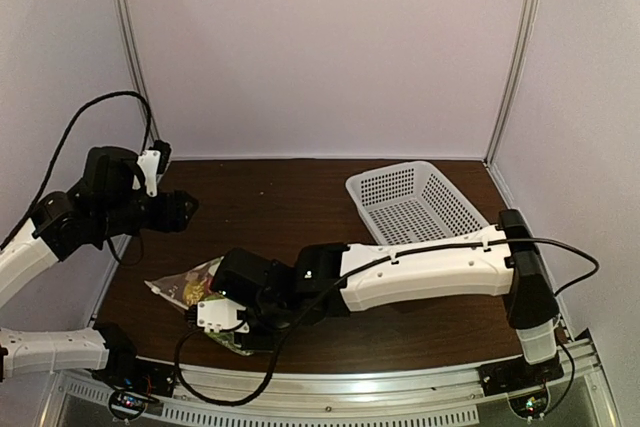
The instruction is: Open the zip-top bag and remove the fake food
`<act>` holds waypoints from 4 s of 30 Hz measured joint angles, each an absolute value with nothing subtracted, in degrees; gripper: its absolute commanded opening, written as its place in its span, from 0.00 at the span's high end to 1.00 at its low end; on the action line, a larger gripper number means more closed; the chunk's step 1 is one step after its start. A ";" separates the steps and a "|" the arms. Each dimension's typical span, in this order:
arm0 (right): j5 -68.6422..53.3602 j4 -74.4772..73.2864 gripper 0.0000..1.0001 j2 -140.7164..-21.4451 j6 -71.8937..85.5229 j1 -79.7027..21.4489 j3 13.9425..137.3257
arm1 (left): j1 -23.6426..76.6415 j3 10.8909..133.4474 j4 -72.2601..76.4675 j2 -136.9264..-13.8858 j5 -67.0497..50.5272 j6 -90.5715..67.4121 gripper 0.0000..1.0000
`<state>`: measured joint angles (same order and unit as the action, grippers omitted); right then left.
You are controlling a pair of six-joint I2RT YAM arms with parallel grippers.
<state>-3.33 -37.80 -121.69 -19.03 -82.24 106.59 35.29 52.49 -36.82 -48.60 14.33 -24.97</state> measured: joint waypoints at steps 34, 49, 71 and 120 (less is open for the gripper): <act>-15.44 -46.96 1.00 -102.43 -40.75 -53.60 101.84 | 35.29 38.30 -12.27 -42.22 -16.80 -2.87 0.18; -22.04 -45.58 1.00 -102.43 -39.38 -49.28 100.64 | 39.16 32.36 -0.03 -48.73 -27.83 -6.09 0.24; -26.81 -41.71 1.00 -101.56 -34.22 -45.10 95.68 | 54.76 27.33 4.36 -55.18 -13.61 -12.60 0.74; -37.95 -54.35 1.00 -109.60 -42.15 -53.87 109.56 | 54.96 37.10 0.27 -56.40 -11.38 -4.86 0.48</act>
